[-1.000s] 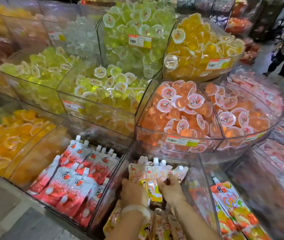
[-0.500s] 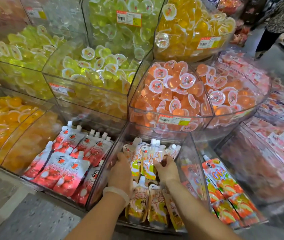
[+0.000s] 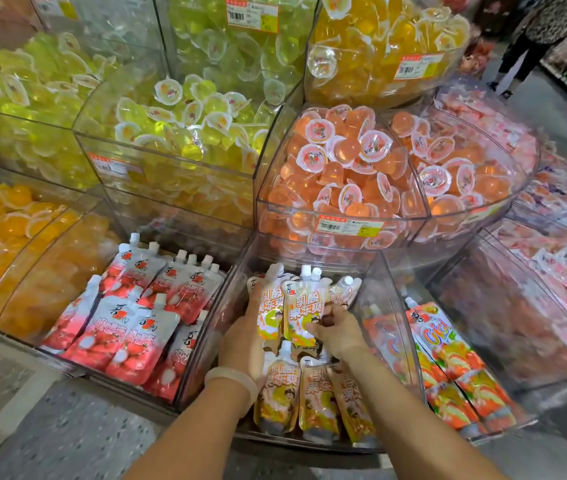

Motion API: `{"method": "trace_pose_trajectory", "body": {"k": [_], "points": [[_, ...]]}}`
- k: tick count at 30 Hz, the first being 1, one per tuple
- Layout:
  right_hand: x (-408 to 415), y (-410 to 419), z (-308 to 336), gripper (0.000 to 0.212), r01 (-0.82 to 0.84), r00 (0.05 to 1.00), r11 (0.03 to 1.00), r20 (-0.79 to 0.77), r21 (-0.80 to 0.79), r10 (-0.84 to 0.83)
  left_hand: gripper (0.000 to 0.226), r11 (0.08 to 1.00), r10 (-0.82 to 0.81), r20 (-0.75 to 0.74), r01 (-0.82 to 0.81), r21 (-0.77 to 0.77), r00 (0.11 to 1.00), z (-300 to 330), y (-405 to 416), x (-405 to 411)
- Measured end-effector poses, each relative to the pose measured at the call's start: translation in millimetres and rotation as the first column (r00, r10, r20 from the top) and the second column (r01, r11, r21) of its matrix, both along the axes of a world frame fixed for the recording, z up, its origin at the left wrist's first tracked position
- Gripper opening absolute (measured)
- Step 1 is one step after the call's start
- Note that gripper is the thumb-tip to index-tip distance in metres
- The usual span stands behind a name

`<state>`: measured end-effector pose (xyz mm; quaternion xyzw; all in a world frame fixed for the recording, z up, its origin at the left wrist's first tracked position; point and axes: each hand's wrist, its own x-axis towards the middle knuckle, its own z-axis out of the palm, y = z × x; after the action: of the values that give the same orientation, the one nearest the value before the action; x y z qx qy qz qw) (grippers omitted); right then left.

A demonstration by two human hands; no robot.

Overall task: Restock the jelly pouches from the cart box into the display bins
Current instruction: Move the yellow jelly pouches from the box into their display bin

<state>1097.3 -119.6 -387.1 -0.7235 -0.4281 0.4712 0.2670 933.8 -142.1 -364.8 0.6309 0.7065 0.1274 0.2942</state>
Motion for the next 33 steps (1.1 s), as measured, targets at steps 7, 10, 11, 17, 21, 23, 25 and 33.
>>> {"method": "trace_pose_trajectory", "body": {"k": [7, 10, 11, 17, 21, 23, 25, 33], "points": [[1, -6, -2, 0.029, 0.041, 0.997, 0.999, -0.071, 0.036, -0.038, 0.073, 0.996, 0.084, 0.166, -0.081, -0.026, 0.983, -7, -2, -4], [2, -6, -3, 0.030, 0.040, 0.999, 0.998, -0.038, 0.058, -0.038, 0.082, 0.995, 0.097, 0.143, -0.092, -0.038, 0.985, -9, -1, -3], [3, -6, -4, 0.030, 0.036, 0.999, 0.998, -0.034, 0.060, -0.034, 0.089, 0.997, 0.078, 0.130, -0.074, -0.033, 0.989, -14, -1, -4], [2, -8, -5, 0.027, 0.054, 0.997, 0.997, -0.060, 0.053, -0.051, 0.102, 0.999, 0.038, 0.066, -0.036, -0.019, 0.997, -18, 2, -4], [-1, -16, 6, 0.038, 0.031, 1.000, 0.987, -0.003, 0.157, -0.031, 0.097, 0.999, 0.015, 0.080, -0.012, -0.038, 0.997, -16, 1, -7], [-5, -22, 13, 0.046, -0.065, 0.979, 0.964, 0.205, 0.259, 0.011, 0.100, 0.997, -0.023, 0.097, 0.029, -0.066, 0.995, -13, 2, -6], [-8, -29, 18, 0.051, -0.258, 0.877, 0.916, 0.473, 0.306, 0.089, 0.096, 0.996, -0.023, 0.135, 0.034, -0.084, 0.991, -9, 3, -6], [-4, -45, 10, 0.063, -0.535, 0.586, 0.845, 0.723, 0.007, 0.365, 0.071, 0.993, -0.091, 0.157, 0.078, 0.085, 0.983, -16, -6, -13]]}}
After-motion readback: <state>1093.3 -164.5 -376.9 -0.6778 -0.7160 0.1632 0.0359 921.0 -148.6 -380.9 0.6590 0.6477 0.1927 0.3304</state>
